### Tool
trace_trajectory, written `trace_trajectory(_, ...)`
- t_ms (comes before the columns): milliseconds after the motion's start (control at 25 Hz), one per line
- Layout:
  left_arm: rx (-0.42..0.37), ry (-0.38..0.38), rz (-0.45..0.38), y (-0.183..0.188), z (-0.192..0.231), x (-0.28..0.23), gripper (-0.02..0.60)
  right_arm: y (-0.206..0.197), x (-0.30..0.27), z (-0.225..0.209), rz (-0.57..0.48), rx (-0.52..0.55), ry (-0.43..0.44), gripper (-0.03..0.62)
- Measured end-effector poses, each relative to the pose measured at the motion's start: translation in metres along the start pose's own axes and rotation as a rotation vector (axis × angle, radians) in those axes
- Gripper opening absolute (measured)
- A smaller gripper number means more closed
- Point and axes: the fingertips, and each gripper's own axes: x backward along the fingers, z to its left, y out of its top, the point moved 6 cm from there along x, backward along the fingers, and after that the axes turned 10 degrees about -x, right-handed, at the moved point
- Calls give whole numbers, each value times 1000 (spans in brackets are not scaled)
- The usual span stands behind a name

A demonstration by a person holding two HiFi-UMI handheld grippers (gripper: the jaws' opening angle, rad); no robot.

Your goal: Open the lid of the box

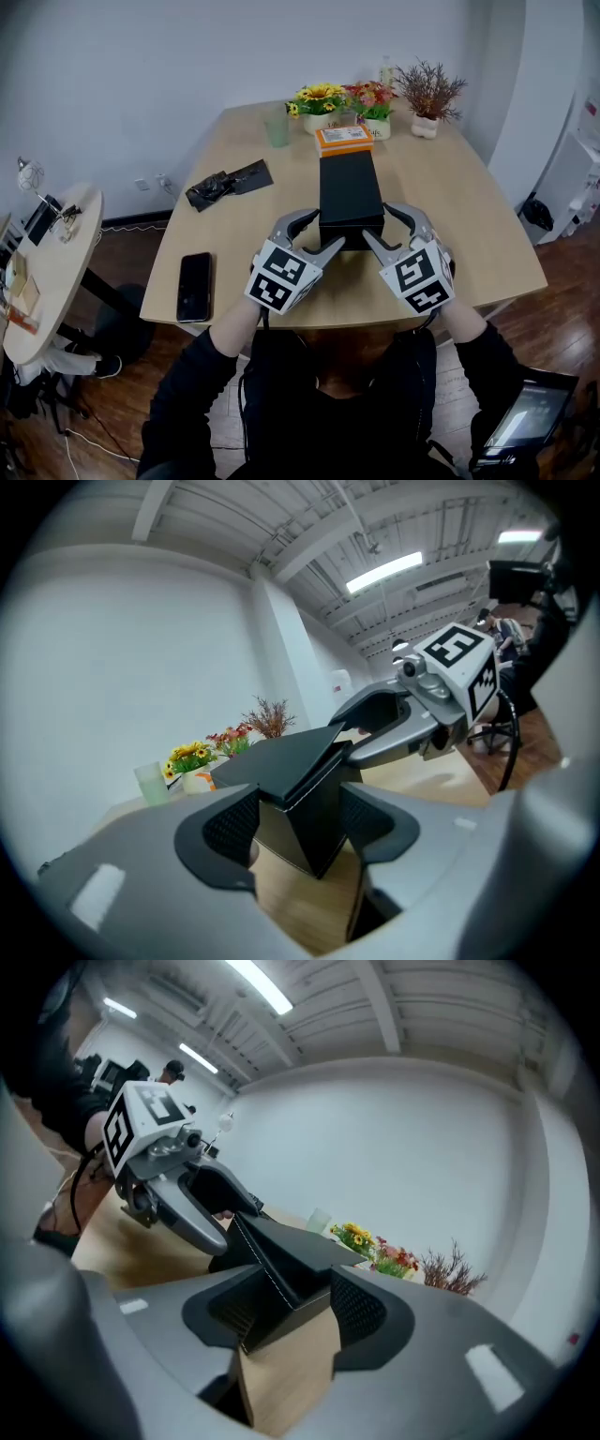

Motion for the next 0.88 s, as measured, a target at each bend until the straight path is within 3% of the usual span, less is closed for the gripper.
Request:
trace_trajectory(160,-55,23,14,3,3,3,237,3,0,0,7,44,6,229)
trace_trajectory(240,-163,82,-13,20,5,12,192,0,0,2,5,34,13,229)
trace_trajectory(320,-304,118,-45,46,2,17,192,1,0,2,3,41,13,229)
trace_trajectory(440,-510,67,3,71,-14,3,192,3,2,0,3,68,1,230)
trace_trajectory(520,-594,24,58,72,-23,-13,192,2,1,1,1,90,-8,235)
trace_trajectory(640,-657,22,132,66,-27,-27,174,2,0,4,-3,127,-17,238)
trace_trajectory(720,-675,45,148,68,-27,-28,125,4,1,6,-3,159,-26,239)
trace_trajectory(880,-734,56,176,69,-28,-31,106,5,2,7,0,208,-42,247)
